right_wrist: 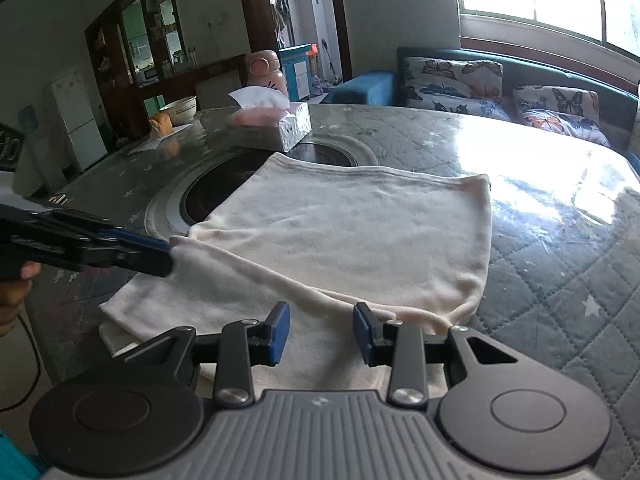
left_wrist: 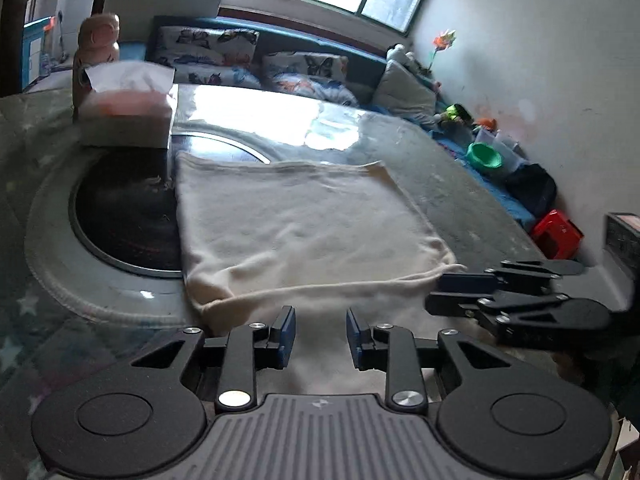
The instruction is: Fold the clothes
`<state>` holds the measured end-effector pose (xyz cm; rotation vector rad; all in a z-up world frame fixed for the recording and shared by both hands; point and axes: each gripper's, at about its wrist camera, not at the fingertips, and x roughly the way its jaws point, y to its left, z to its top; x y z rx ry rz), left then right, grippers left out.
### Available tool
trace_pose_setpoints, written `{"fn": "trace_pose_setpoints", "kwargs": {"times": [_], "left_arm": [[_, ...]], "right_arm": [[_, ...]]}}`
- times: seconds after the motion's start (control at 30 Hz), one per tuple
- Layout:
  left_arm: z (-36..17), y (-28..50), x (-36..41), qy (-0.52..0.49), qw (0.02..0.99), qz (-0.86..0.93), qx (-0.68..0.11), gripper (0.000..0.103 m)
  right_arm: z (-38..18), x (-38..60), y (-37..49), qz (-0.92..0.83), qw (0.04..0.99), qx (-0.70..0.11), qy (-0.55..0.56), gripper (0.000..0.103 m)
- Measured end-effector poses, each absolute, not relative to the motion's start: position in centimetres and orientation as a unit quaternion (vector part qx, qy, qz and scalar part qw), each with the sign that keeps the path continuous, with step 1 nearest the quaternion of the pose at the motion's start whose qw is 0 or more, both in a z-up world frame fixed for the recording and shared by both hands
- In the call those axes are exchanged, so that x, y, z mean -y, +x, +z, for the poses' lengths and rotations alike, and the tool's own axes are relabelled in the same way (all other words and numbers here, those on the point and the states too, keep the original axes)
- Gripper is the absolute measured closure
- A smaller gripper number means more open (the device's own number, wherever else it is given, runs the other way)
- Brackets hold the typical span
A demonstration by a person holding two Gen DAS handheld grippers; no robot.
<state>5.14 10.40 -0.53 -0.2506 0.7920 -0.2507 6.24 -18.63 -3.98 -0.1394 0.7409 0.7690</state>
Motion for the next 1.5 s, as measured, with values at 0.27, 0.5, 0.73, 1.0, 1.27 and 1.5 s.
{"fn": "trace_pose_setpoints", "kwargs": {"times": [0.27, 0.5, 0.73, 1.0, 1.27, 1.5], "left_arm": [[-2.0, 6.1, -11.6, -0.133, 0.899, -0.104, -0.403, 0.074], [-1.7, 5.8, -10.8, -0.107, 0.903, -0.107, -0.402, 0.073], [0.1, 2.2, -8.4, -0.033, 0.91, -0.156, -0.382, 0.069], [0.8, -2.8, -5.7, 0.061, 0.902, -0.233, -0.359, 0.059], [-1.0, -4.2, -3.6, 0.128, 0.895, -0.237, -0.356, 0.058], [-1.9, -4.4, -2.7, 0.168, 0.899, -0.23, -0.334, 0.058]], "right_arm": [[-4.1, 18.8, 6.3, 0.367, 0.857, -0.352, -0.078, 0.069], [-4.6, 18.4, 6.3, 0.371, 0.852, -0.356, -0.097, 0.069], [-4.1, 18.9, 4.0, 0.386, 0.841, -0.351, -0.142, 0.069], [-2.9, 20.2, 1.8, 0.391, 0.842, -0.333, -0.168, 0.069], [-2.2, 21.4, -0.3, 0.395, 0.834, -0.323, -0.209, 0.065], [-2.3, 22.4, -1.9, 0.395, 0.826, -0.316, -0.248, 0.054]]}}
